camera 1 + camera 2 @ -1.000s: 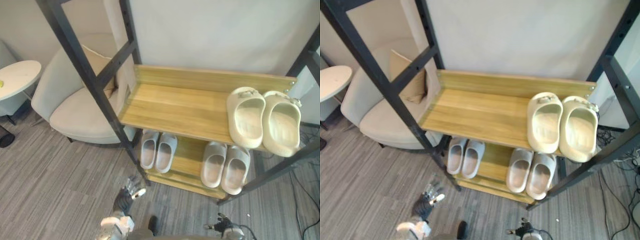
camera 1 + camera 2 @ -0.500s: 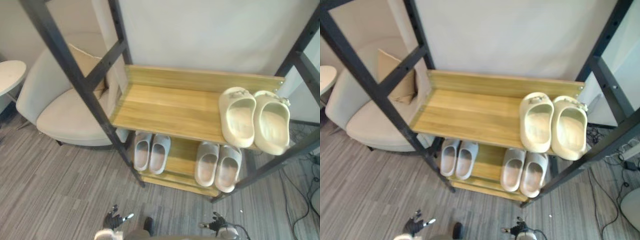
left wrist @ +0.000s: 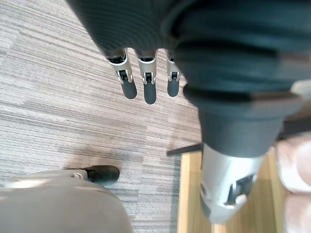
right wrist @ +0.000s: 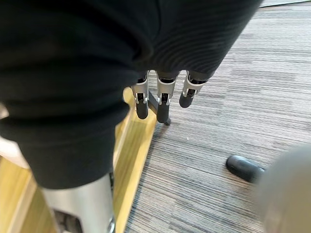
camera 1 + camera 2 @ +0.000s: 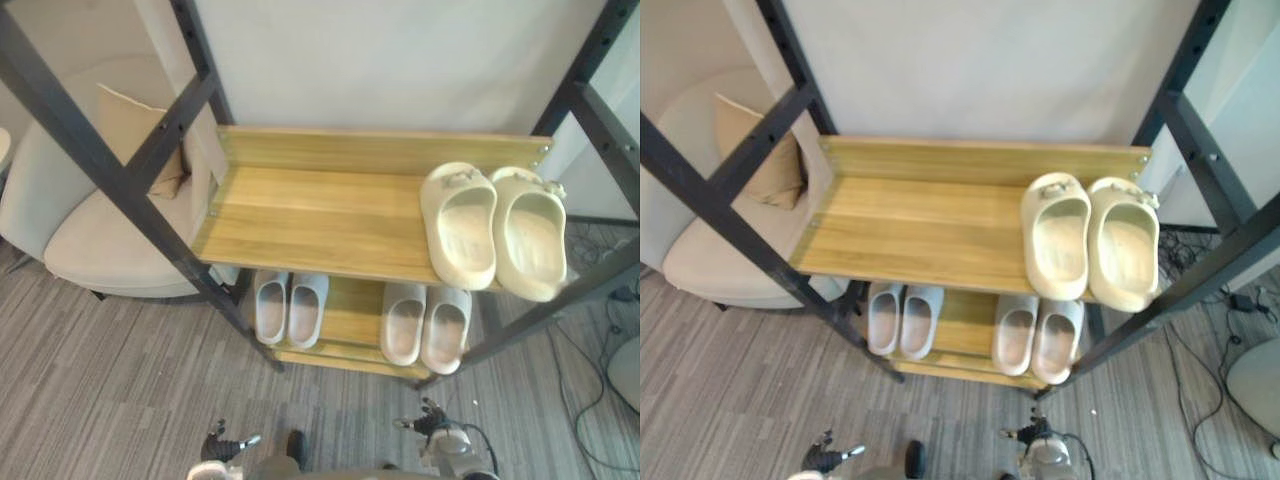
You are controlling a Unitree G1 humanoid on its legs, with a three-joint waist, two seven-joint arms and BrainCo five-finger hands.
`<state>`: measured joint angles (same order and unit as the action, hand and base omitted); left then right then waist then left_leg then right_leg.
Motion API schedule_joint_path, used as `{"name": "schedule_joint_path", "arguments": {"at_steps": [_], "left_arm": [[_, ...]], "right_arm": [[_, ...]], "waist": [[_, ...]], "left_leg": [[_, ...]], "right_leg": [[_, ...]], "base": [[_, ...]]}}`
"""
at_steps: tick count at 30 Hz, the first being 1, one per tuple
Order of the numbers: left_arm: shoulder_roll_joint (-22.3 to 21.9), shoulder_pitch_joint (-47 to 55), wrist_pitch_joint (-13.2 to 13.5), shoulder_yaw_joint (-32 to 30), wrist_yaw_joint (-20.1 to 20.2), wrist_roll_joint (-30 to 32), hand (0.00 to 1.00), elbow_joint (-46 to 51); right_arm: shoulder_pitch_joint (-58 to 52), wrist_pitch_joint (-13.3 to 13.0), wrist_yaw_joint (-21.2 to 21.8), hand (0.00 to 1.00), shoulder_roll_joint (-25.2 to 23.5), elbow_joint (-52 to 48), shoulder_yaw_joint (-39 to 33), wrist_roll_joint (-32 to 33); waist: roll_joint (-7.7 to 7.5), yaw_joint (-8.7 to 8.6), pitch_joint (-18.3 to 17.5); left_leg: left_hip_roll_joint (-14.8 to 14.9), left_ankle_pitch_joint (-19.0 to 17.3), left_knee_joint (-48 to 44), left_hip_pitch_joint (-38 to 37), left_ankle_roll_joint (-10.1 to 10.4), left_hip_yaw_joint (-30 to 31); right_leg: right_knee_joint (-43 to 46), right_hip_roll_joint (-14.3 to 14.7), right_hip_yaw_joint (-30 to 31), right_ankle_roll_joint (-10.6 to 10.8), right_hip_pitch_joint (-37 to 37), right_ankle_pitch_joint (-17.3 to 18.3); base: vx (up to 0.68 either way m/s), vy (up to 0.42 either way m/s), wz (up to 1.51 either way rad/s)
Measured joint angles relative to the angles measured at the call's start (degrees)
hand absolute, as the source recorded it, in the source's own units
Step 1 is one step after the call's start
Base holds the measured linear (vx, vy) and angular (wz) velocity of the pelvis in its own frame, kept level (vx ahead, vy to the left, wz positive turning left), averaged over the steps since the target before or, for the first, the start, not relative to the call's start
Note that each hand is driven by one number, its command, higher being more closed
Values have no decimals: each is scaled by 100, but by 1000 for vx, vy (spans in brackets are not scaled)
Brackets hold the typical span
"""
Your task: Organize the slippers on the shoe rack
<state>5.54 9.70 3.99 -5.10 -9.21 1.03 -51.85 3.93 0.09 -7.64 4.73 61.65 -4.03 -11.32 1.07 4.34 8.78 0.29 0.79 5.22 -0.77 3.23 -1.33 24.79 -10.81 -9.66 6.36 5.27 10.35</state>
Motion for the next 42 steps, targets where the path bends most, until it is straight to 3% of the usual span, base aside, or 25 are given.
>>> {"name": "schedule_joint_path", "arguments": {"at_steps": [2, 3, 4, 6, 9, 11, 13, 14, 15, 16, 17, 18, 21, 23, 24, 25, 29, 37, 40, 42], "left_arm": [[51, -4, -50, -10, -74, 6, 0, 75], [63, 8, -65, -26, -80, 4, 0, 112], [63, 17, -69, -68, -89, 3, 0, 171], [38, -15, -68, -69, -164, 2, 0, 186], [-12, -69, -67, -73, -196, -2, 0, 185], [-70, -202, -63, -73, -200, -17, 0, 186], [-69, -228, -64, -72, -199, -42, 0, 207], [-71, -229, -65, -65, -199, -73, 0, 260], [-147, -246, -56, -48, -199, -102, 0, 335], [-256, -298, -50, -55, -200, -107, 0, 341], [-324, -386, -51, -211, -196, -128, 0, 450], [-416, -491, -102, -224, -200, -118, 0, 304], [-445, -476, -109, 2, -183, -64, 0, 257], [-547, -473, -113, 19, -179, 5, 0, 138], [-621, -472, -128, 93, -174, 26, 0, 35], [-641, -472, -159, 168, -171, 64, 0, -5], [-415, -505, -219, 181, -161, 139, 0, -195], [-406, -496, -193, 149, -159, 222, 0, -270], [-419, -492, -184, 22, -140, 216, 0, -278], [-355, -481, -177, -56, -54, 168, 0, -280]], "right_arm": [[-55, 43, 11, 0, -40, -6, 95, 2], [-59, 43, 13, 0, -40, -8, 129, 6], [-59, 38, 14, 0, -35, -55, 214, 7], [-47, 31, 15, 0, -40, -216, 240, 11], [138, 21, 11, 0, -45, -218, 259, 25], [314, 20, -13, 0, -8, -213, 250, 125], [518, 21, -23, 0, 2, -211, 241, 136], [566, 18, -28, 0, 21, -218, 190, 137], [630, 18, -31, 0, 112, -231, 174, 138], [618, 8, -32, 0, 197, -253, 128, 138], [613, -21, -42, 0, 178, -285, 20, 138], [578, -15, -74, 0, 246, -344, -97, 139], [311, 39, -118, 0, 222, -315, -265, 211], [171, 52, -131, 0, 221, -243, -327, 245], [118, 79, -132, 0, 212, -209, -482, 247], [96, 85, -130, 0, 205, -205, -533, 248], [116, 65, -125, 0, -116, -201, -606, 245], [35, 68, -125, 0, -137, -196, -591, 236], [46, 85, -122, 0, -137, -183, -593, 230], [-64, 136, -110, 0, -167, -147, -618, 229]], "waist": [[-151, -19, -10], [-168, -14, -7], [-284, 21, -82], [-288, 111, -72], [-244, 187, -104], [-138, 209, -87], [-109, 212, -50], [-95, 210, -34], [6, 173, 34], [116, 116, 55], [5, 83, 112], [93, 26, 189], [48, -160, 176], [171, -226, 127], [308, -263, 52], [400, -272, -3], [186, -175, 10], [174, -194, -48], [103, -192, -21], [-87, -225, 13]], "left_leg": [[-126, -9, -165, 98, -35, 427], [-208, 31, -188, 132, -94, 605], [-333, 33, -265, 254, -96, 818], [-468, 79, -351, 341, -96, 1136], [-536, 155, -471, 582, 14, 1628], [-480, 255, -672, 1009, 164, 2057], [-394, 476, -799, 1277, 208, 2108], [-417, 885, -784, 1412, 29, 1915], [-348, 1609, -484, 1444, -240, 1580], [-224, 1990, -223, 1428, -367, 1405], [-276, 1160, -995, 1603, -520, 230], [-103, 267, -1816, 1638, -573, -519], [125, -573, -2371, 940, -160, -1367], [270, -592, -1575, 196, 51, -1364], [309, -429, -731, -206, 263, -1131], [371, -423, -373, -274, 268, -991], [255, -337, -263, -344, 134, -905], [-23, -180, -178, -379, -143, -803], [-130, -225, -156, -345, -286, -685], [-383, -353, -176, -378, -439, -153]], "right_leg": [[375, 44, 767, -123, 79, 117], [393, 59, 1078, -119, 61, 221], [419, 53, 1449, -89, 30, 377], [359, 46, 1681, -117, -134, 585], [-121, 49, 1361, -268, -464, 826], [-545, 222, 895, -290, -580, 818], [-718, 398, 608, -304, -669, 811], [-683, 510, 407, -449, -673, 714], [-368, 642, 228, -510, -465, 460], [-369, 673, 164, -650, -285, 515], [-1389, 502, 65, -754, -417, 220], [-1587, 540, -377, -761, -626, 210], [-1507, 376, -931, -783, -557, 154], [-1505, 414, -1207, -742, -502, 101], [-1558, 501, -1390, -695, -464, 35], [-1699, 611, -1501, -685, -464, -74], [-2284, 629, -1518, -570, -753, -595], [-2297, 389, -1504, -377, -787, -765], [-1733, 169, -1592, -283, -532, -476], [-399, -382, -1709, -171, -293, 7]], "base": [[86, 7, 105], [104, -75, 114], [81, -92, 101], [61, -150, 96], [4, -209, 91], [-87, -254, 120], [-142, -241, 117], [-195, -219, 133], [-220, -154, 145], [-276, -73, 148], [-259, -50, 156], [-230, -44, 150], [-166, -48, 108], [-109, 44, 94], [-125, 130, 83], [-114, 116, 64], [-119, 105, 10], [-105, 84, 6], [-74, 71, 20], [-46, 31, 84]]}}
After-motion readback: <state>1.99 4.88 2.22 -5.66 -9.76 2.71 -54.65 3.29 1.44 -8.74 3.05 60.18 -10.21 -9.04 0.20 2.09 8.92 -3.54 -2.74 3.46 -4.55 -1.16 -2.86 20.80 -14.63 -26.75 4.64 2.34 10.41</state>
